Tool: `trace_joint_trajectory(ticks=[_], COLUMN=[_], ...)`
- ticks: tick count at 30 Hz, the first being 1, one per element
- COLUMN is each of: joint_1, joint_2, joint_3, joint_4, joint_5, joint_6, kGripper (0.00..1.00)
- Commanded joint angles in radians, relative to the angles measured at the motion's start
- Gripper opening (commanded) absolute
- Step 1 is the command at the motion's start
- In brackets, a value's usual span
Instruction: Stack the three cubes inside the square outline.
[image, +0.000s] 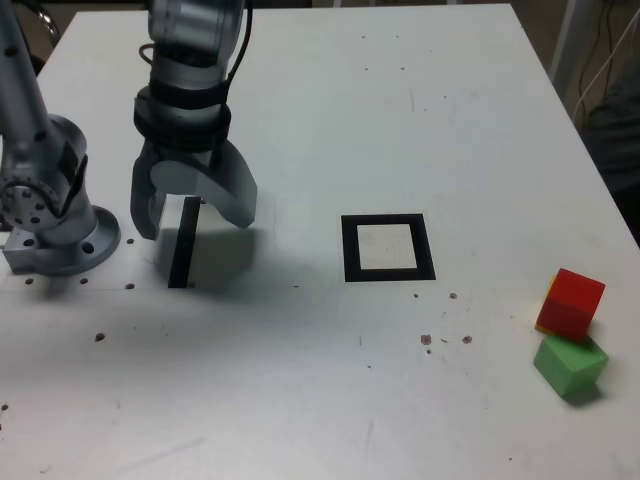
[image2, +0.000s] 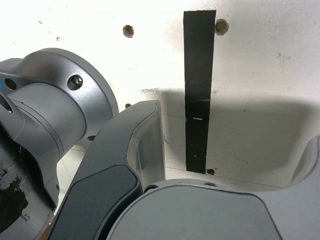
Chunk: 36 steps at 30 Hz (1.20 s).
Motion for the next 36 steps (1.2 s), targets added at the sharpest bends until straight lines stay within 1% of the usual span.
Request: trace_joint_trajectory(ticks=[1, 13, 19, 27, 31, 36], joint_1=[0.002, 0.002, -0.005, -0.064, -0.104, -0.147], joint_2=[-0.006, -0.007, 0.016, 0.099, 0.159, 0.241], joint_3=[-0.002, -0.006, -0.061, -0.231, -0.355, -0.534], joint_4=[-0.003, -0.004, 0.026, 0.107, 0.152, 0.230], joint_5=[-0.003, -0.008, -0.010, -0.011, -0.009, -0.004], joint_6=[0.002, 0.002, 0.002, -0.003, -0.014, -0.023], kGripper=[0.99, 0.99, 0.99, 0.99, 0.99, 0.99])
